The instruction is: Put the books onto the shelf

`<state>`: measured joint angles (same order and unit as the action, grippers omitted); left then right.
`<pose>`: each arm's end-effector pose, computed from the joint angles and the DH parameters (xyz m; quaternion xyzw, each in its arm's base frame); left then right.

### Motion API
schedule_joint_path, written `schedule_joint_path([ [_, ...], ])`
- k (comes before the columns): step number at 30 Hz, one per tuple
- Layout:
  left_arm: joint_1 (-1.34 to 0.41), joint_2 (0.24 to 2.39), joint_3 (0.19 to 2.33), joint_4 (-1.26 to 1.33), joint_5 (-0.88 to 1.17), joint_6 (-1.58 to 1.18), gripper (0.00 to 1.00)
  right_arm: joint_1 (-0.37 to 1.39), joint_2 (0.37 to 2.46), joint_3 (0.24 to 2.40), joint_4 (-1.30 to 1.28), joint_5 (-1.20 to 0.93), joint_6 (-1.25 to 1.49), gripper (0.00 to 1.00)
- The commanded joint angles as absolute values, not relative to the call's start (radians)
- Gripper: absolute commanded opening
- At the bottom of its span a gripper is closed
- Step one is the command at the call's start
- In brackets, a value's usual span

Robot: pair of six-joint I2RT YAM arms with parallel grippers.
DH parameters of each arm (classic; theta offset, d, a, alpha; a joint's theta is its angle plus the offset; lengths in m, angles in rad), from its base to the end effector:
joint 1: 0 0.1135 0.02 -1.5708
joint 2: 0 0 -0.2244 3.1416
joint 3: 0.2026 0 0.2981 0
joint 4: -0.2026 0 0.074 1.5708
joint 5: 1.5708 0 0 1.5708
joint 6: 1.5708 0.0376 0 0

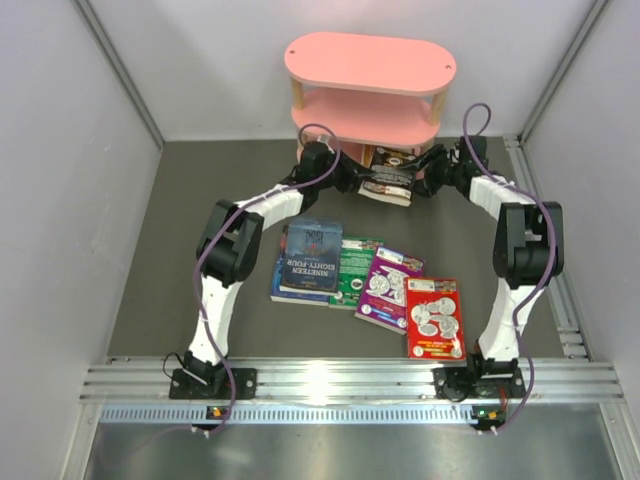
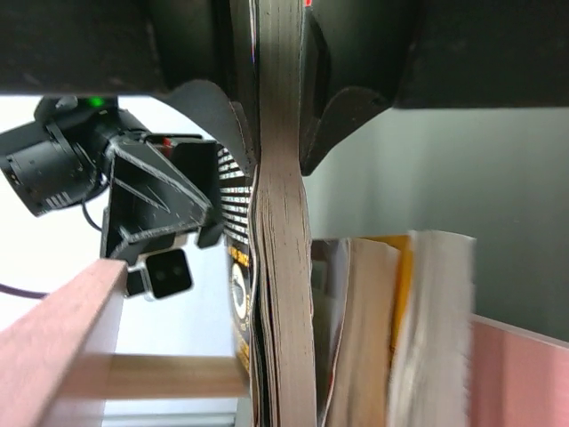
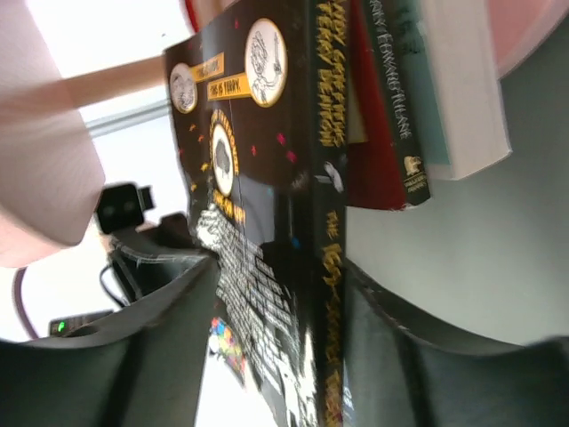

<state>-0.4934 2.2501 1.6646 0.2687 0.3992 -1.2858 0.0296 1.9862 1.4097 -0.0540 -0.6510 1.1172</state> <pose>0.4693 -0.2690 0.1429 -0.1990 0.7771 -0.5478 0.2374 0.4711 0.0367 0.1487 0.3131 0.7978 0.4723 0.2059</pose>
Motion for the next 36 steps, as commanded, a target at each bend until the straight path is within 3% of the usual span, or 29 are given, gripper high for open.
schedule_joint_path([
  [1,-0.548,2.262,1.726,0.268,0.523,-1.252,0.00,0.045,1.956,1.428,0.028,-0.657,1.121,0.58],
  [8,-0.545,2.267,1.732,0.267,0.471,-1.258,0.00,0.040,1.850,1.281,0.009,-0.705,1.071,0.67],
  [21,-0.534,2.234,1.707,0.262,0.394,-1.253,0.00,0.061,1.600,1.080,-0.072,-0.730,1.063,0.70],
  [30,-0.532,2.203,1.660,0.285,0.385,-1.258,0.00,0.077,1.588,1.083,-0.080,-0.646,1.091,0.46],
  [34,-0.531,2.178,1.635,0.284,0.374,-1.252,0.00,0.077,1.611,1.130,-0.087,-0.600,1.104,0.15],
  [36,-0.531,2.165,1.628,0.284,0.373,-1.244,0.00,0.078,1.614,1.169,-0.119,-0.581,1.101,0.08],
])
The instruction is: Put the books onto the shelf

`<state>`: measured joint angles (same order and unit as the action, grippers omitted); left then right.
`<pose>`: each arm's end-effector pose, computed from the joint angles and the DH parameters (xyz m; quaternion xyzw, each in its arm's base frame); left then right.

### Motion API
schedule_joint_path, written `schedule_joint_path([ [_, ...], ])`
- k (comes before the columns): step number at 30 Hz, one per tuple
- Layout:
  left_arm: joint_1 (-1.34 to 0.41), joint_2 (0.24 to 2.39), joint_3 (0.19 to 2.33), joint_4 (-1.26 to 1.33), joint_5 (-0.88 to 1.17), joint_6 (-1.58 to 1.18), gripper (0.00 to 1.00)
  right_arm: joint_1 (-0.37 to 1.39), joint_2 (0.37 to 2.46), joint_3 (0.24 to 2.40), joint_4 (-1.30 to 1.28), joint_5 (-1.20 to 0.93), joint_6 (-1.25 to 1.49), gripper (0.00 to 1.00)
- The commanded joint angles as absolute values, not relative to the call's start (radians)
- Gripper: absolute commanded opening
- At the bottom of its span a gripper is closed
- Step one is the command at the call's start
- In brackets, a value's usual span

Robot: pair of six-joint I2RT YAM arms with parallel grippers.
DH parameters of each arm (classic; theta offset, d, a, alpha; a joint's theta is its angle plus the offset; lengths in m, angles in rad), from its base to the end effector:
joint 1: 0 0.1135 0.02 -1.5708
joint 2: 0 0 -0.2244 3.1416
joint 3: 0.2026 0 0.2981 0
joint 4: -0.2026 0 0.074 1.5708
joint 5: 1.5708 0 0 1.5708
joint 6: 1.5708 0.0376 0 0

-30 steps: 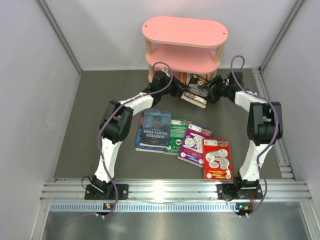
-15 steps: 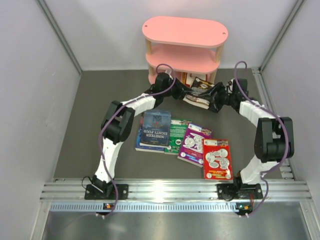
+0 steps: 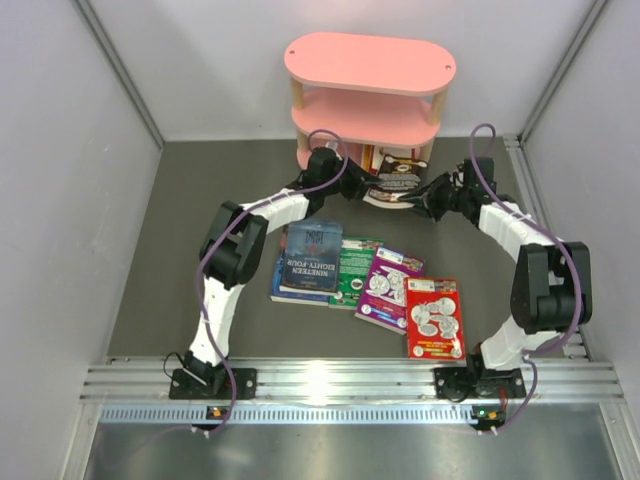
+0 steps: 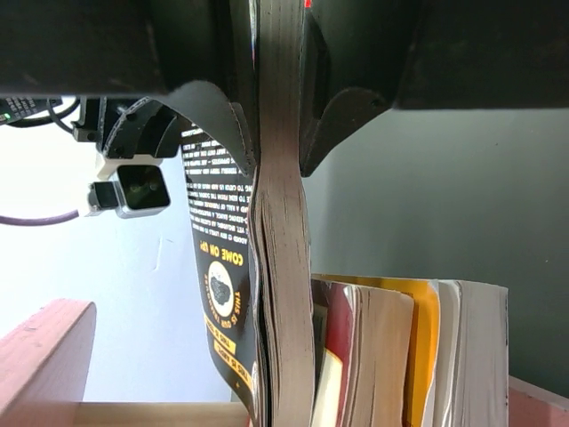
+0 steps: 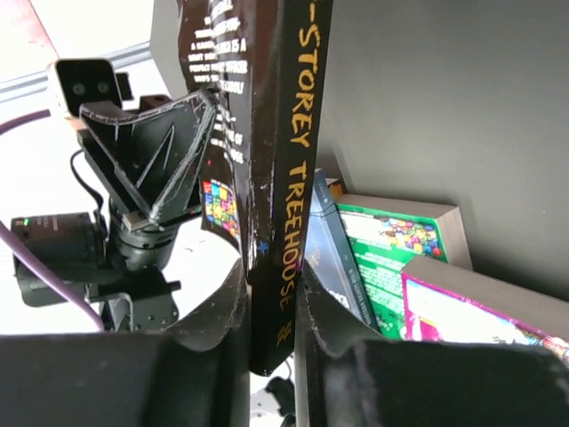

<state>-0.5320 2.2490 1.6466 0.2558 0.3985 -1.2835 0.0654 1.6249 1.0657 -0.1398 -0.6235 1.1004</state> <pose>0.4559 -0.2853 0.1353 -0.1886 0.7880 -0.5436 0.2190 0.3892 0.0475 0.1663 0.3143 0.8139 0.4533 0.1825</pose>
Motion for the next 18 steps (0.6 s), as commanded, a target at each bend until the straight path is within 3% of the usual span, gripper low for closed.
schedule_joint_path([
  [1,-0.532,2.160,1.623,0.285,0.373,-1.241,0.00,0.077,1.617,1.181,-0.130,-0.569,1.092,0.03],
  [9,-0.528,2.100,1.572,0.267,0.334,-1.210,0.01,0.081,1.667,1.278,-0.175,-0.578,1.057,0.00],
  [14,-0.520,2.088,1.554,0.270,0.342,-1.215,0.21,0.081,1.713,1.319,-0.176,-0.578,1.045,0.00],
  [15,-0.519,2.079,1.551,0.268,0.341,-1.213,0.35,0.081,1.735,1.339,-0.173,-0.581,1.042,0.00],
  [18,-0.511,2.056,1.537,0.253,0.341,-1.198,0.56,0.081,1.776,1.377,-0.173,-0.578,1.035,0.00],
])
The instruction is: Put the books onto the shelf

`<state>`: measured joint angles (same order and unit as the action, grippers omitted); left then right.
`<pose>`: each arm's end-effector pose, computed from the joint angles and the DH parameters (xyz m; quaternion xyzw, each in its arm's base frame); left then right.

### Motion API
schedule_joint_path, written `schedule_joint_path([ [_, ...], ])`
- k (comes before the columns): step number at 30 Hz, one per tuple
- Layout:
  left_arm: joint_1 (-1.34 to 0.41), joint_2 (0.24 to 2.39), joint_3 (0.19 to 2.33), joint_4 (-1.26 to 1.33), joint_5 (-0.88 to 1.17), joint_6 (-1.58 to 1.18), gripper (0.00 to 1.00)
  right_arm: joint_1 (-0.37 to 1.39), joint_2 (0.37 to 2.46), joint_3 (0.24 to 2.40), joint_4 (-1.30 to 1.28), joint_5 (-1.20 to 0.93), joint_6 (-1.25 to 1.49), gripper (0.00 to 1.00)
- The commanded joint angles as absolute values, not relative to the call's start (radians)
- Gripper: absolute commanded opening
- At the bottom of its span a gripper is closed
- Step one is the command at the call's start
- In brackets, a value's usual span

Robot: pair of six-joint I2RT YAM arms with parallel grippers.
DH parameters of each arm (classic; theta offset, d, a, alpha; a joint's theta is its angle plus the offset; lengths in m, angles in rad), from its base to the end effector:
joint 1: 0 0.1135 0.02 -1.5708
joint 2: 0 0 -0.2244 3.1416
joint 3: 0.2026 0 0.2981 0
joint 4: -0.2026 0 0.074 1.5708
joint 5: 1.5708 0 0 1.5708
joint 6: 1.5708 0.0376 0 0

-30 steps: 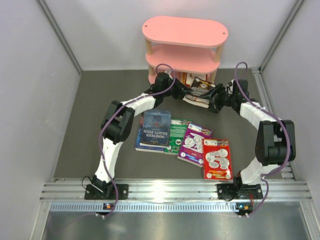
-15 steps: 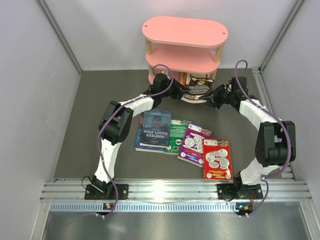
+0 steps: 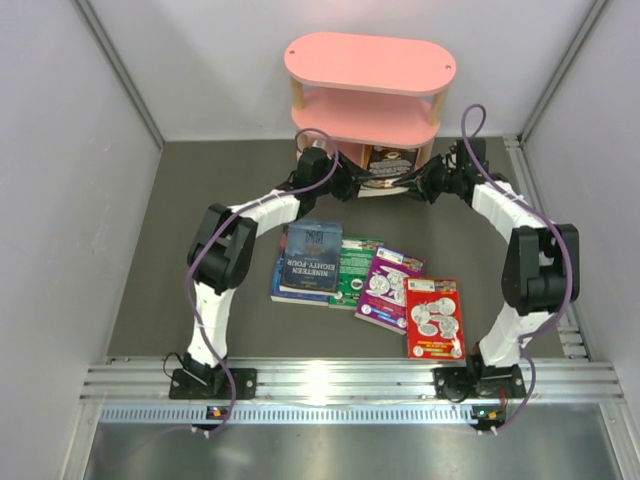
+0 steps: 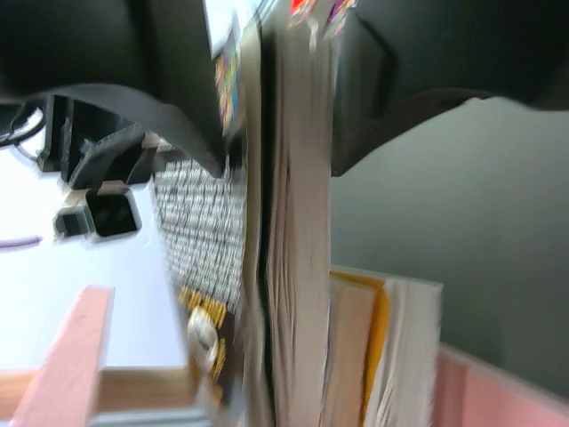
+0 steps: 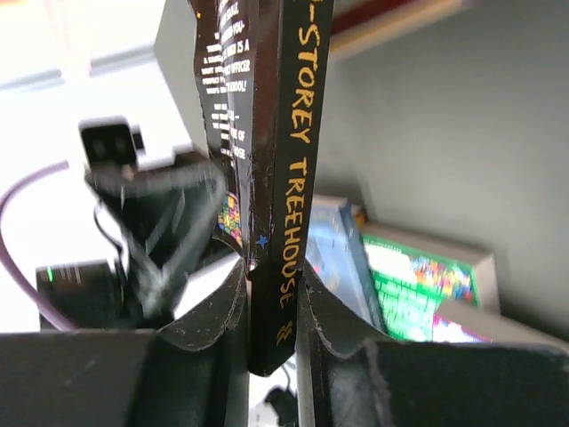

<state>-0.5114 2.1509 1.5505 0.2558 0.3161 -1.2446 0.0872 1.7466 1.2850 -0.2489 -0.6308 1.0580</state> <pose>0.4487 -0.2652 0.1486 -0.2050 0.7865 -0.5195 0.2639 0.4230 0.0592 0.1900 0.2887 0.8246 0.4518 0.1804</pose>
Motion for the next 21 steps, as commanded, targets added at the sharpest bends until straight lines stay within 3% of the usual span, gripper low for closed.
schedule_joint_path([
  [1,-0.509,2.049,1.532,0.247,0.341,-1.193,0.59,0.081,1.787,1.388,-0.172,-0.577,1.034,0.00],
  [7,-0.476,1.977,1.456,0.238,0.337,-1.178,0.76,0.080,1.861,1.466,-0.173,-0.575,1.034,0.00],
  [21,-0.448,1.827,1.316,0.153,0.351,-1.106,0.78,0.069,2.057,1.661,-0.219,-0.588,1.028,0.00],
])
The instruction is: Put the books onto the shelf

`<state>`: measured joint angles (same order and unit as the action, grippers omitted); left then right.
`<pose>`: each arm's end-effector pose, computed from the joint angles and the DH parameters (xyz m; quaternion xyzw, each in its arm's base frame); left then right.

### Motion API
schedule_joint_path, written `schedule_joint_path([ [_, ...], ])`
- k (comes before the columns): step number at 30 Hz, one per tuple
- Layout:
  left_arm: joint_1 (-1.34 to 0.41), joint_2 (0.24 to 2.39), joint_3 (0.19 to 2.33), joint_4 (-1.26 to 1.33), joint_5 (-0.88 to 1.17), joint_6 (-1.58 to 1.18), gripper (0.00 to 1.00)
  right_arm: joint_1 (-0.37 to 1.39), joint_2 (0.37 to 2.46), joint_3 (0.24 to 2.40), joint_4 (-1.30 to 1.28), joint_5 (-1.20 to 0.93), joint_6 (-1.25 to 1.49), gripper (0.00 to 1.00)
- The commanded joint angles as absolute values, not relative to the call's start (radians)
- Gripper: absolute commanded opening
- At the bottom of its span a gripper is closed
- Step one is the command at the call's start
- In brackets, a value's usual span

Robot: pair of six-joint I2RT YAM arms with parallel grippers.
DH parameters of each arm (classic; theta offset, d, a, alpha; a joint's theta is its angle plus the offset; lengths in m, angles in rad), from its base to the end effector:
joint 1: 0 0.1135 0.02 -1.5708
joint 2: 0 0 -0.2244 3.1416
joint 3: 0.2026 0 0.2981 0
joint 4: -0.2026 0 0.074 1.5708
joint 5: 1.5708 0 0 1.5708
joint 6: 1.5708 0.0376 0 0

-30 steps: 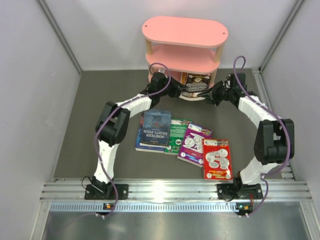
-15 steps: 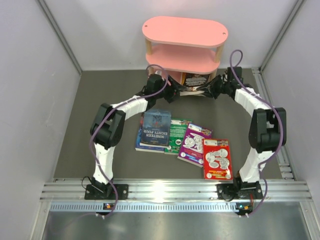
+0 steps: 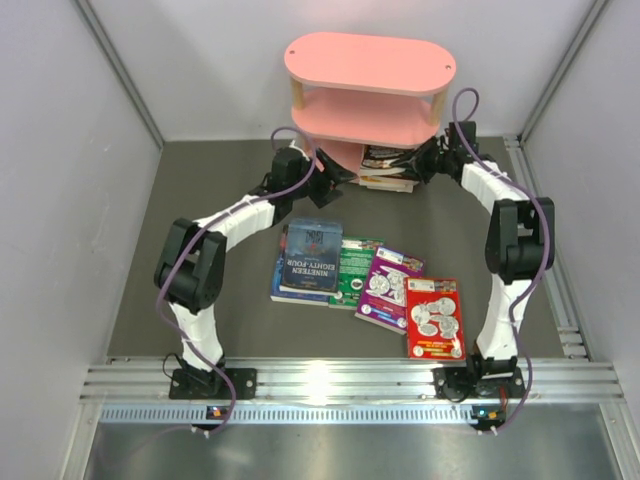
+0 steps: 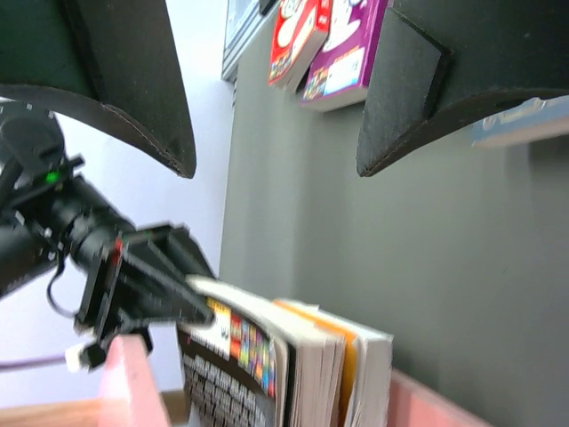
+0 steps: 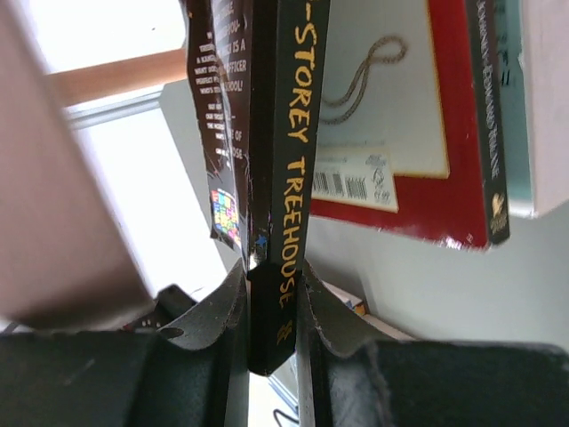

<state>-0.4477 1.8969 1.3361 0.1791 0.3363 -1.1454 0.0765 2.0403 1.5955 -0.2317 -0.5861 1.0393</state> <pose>0.4207 -0.2158 0.1808 -0.1911 0.7996 -0.4918 0.2870 0.4900 0.0584 0.1762 0.2890 0.8230 0.4401 0.2133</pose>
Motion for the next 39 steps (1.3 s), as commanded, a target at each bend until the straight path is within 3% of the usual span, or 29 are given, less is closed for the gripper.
schedule_joint_path([
  [1,-0.446,1.822,1.309,0.149,0.351,-1.098,0.78,0.063,2.063,1.663,-0.219,-0.588,1.031,0.01],
  [5,-0.445,1.796,1.295,0.118,0.351,-1.081,0.78,0.048,2.082,1.660,-0.219,-0.580,1.043,0.12],
  [12,-0.443,1.773,1.270,0.094,0.348,-1.065,0.78,0.018,2.054,1.605,-0.212,-0.581,1.049,0.47],
  [13,-0.442,1.772,1.269,0.092,0.347,-1.062,0.78,0.015,2.051,1.597,-0.210,-0.583,1.048,0.48],
  [23,-0.442,1.761,1.270,0.081,0.336,-1.063,0.78,0.008,1.977,1.508,-0.186,-0.660,1.060,0.50],
  [33,-0.436,1.675,1.240,0.003,0.299,-0.999,0.79,-0.110,1.861,1.378,-0.130,-0.728,1.123,0.50],
  [39,-0.413,1.563,1.210,-0.199,0.239,-0.878,0.87,-0.095,1.738,1.255,-0.103,-0.778,1.105,0.50],
])
